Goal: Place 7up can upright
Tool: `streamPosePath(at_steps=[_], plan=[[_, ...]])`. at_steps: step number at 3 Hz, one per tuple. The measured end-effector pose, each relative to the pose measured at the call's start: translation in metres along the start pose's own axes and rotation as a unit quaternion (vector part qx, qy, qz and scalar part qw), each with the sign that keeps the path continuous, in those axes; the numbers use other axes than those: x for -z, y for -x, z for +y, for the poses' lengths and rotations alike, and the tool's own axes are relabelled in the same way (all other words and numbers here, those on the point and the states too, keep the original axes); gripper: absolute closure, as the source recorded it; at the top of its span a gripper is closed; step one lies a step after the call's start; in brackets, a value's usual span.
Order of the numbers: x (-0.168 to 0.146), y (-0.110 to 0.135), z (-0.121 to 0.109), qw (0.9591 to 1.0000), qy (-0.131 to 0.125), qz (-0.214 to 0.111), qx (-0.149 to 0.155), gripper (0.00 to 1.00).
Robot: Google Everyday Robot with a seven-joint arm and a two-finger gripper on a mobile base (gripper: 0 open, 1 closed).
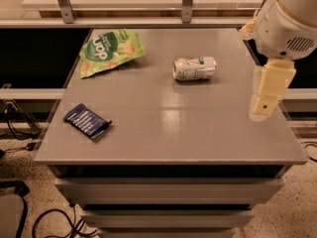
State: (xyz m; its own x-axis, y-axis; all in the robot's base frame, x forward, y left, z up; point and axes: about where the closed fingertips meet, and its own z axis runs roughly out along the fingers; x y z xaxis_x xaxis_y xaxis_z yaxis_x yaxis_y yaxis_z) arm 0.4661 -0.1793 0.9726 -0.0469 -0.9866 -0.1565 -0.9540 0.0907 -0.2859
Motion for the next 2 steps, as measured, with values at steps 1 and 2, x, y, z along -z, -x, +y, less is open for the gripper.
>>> streamPosePath(at_steps=[1, 2], plan=[[-0.015, 0.028, -0.019, 0.9981, 0.007, -0.001, 0.061, 0.0], [-0.031, 0.052, -0.036, 0.9938, 0.013, 0.002, 0.11, 0.0]])
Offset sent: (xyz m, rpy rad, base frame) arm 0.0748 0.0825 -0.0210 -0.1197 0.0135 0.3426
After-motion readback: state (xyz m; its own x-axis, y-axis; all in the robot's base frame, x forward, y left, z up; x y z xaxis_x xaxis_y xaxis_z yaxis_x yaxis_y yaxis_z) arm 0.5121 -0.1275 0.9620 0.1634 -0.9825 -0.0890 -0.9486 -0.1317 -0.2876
